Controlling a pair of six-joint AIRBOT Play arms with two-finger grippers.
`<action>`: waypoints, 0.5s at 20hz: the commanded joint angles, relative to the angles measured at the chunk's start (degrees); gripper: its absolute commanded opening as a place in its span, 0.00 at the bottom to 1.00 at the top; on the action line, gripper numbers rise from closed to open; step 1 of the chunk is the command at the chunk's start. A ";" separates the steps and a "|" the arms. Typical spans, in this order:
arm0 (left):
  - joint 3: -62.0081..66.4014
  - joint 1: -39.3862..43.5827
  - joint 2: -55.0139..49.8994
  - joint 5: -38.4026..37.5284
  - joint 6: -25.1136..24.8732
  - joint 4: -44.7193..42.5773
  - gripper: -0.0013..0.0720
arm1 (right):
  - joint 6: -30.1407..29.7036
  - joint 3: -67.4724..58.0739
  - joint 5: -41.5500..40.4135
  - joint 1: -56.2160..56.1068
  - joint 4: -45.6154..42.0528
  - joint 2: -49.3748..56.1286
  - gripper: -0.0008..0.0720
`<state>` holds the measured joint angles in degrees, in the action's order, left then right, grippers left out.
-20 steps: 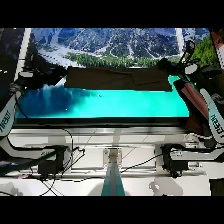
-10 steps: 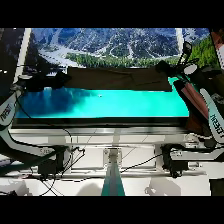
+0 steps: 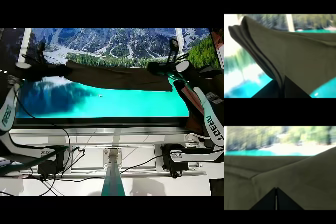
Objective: Fold the clothes and pants, and hang the long-sleeved shirts on hangers.
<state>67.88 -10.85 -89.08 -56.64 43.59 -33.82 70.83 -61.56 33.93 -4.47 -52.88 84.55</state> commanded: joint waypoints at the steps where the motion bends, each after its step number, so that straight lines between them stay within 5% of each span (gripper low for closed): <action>1: 5.09 -0.81 8.96 -13.66 6.38 -11.06 0.03 | 0.83 -1.31 0.22 -6.88 0.20 1.18 0.03; 5: 5.79 -0.87 18.93 -24.68 10.27 -12.72 0.03 | 9.49 -6.99 0.55 -18.25 1.84 6.21 0.03; 10: 5.79 0.02 24.13 -24.50 10.19 -12.81 0.03 | 15.63 -21.68 4.94 -34.86 7.23 16.87 0.03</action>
<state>73.41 -11.05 -68.10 -79.31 52.86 -45.56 81.52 -76.14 36.36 -30.83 -48.99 96.33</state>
